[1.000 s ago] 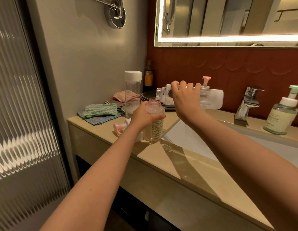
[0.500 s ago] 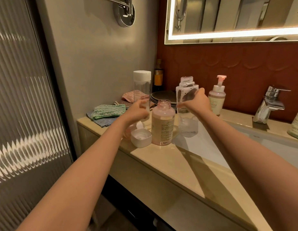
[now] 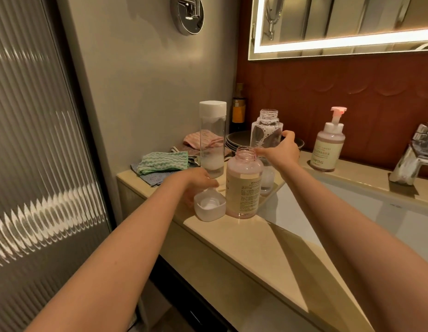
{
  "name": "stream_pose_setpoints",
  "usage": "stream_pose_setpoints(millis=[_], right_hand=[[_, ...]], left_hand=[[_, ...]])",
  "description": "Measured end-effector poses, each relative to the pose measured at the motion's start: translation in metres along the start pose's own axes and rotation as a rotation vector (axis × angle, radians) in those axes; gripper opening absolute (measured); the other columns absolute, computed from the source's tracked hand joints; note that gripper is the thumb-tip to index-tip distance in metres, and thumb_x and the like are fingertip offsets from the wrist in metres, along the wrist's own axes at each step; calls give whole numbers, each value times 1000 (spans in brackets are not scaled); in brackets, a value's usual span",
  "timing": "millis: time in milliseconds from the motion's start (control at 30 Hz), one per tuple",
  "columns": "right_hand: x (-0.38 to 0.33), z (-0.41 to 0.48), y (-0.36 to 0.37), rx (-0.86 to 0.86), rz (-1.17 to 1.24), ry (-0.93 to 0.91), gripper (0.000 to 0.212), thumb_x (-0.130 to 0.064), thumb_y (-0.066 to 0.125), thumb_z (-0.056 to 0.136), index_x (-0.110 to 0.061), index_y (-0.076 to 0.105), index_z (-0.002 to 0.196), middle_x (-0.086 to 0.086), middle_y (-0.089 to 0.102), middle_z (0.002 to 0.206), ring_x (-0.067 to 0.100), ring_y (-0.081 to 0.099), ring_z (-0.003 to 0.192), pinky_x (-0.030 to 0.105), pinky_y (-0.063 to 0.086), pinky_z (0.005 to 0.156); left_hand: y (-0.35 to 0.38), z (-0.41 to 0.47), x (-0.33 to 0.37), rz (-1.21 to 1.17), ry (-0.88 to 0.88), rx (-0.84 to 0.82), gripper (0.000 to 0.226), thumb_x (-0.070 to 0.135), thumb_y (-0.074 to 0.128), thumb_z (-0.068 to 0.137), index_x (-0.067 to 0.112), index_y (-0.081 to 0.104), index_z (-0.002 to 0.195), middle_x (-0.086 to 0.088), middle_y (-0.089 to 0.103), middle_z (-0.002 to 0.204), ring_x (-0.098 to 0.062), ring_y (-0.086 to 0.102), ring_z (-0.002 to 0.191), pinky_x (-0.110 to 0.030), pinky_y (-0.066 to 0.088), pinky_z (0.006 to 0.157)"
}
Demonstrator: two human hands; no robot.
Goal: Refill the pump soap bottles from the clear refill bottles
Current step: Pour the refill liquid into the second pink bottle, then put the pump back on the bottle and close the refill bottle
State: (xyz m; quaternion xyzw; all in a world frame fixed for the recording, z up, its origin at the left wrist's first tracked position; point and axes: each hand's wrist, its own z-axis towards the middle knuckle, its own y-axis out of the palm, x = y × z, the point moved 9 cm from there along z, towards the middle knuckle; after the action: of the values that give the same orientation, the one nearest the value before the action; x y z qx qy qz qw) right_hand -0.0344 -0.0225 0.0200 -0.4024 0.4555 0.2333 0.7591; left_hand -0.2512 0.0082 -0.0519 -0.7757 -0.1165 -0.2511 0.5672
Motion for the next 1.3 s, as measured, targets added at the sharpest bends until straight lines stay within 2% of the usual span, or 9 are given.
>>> stream_pose_setpoints(millis=[100,300,433,567,767,900,1033,1133,1300], right_hand=[[1,1,1,35,-5,-8,98,-28,83,67,-10,23,142,15,39,141,29,43,126,36,40,97],[2,-2,1,-55,40,29,99,-40,79,70,-12,17,143,17,30,146,33,40,129,42,38,101],[-14,-20,-22,62,54,-69,63,-33,65,85,-10,34,135,13,40,137,21,47,111,31,41,87],[-33,-56,-22,-3,75,-263,40,-19,63,83,-11,48,119,7,54,120,14,50,98,27,42,79],[-12,-90,20,-319,82,-130,94,-35,82,66,-11,28,139,8,44,137,24,47,120,34,43,94],[-11,-96,23,-227,-36,-150,89,-35,85,63,-8,36,132,6,50,133,24,50,119,29,41,87],[-8,-97,21,-188,-34,-98,90,-33,84,64,-7,33,133,9,51,133,26,50,120,33,44,89],[-7,-98,20,-187,-42,-84,91,-32,84,65,-6,31,134,11,50,135,28,50,121,35,45,91],[-7,-97,19,-186,-62,-91,89,-34,85,64,-8,31,130,10,51,131,28,51,117,36,46,88]], left_hand=[[-3,3,-3,21,-21,-5,47,36,59,89,14,47,129,-7,48,127,-25,52,95,-30,47,50],[-23,2,2,138,21,241,54,34,62,87,8,46,133,-12,51,133,-29,50,118,-34,42,87],[-49,-16,5,144,64,378,52,31,62,88,4,46,129,-16,55,125,-31,55,109,-36,47,76],[-74,-39,-2,187,105,559,52,29,64,87,6,46,130,-17,51,129,-35,52,112,-40,47,87],[-102,-76,9,322,297,757,49,19,60,89,7,44,134,-14,46,131,-33,42,120,-42,37,97],[-109,-97,32,507,434,835,53,11,61,87,5,42,136,-16,44,135,-33,42,122,-41,32,98],[-110,-113,49,701,511,875,51,-2,60,83,1,47,132,-21,43,138,-34,42,128,-52,23,106],[-103,-129,68,875,698,944,53,-20,72,58,-7,63,108,-27,61,111,-40,62,103,-64,41,88],[-94,-141,103,1126,813,953,55,-14,83,39,-2,69,90,-21,68,95,-33,68,85,-41,57,64]])
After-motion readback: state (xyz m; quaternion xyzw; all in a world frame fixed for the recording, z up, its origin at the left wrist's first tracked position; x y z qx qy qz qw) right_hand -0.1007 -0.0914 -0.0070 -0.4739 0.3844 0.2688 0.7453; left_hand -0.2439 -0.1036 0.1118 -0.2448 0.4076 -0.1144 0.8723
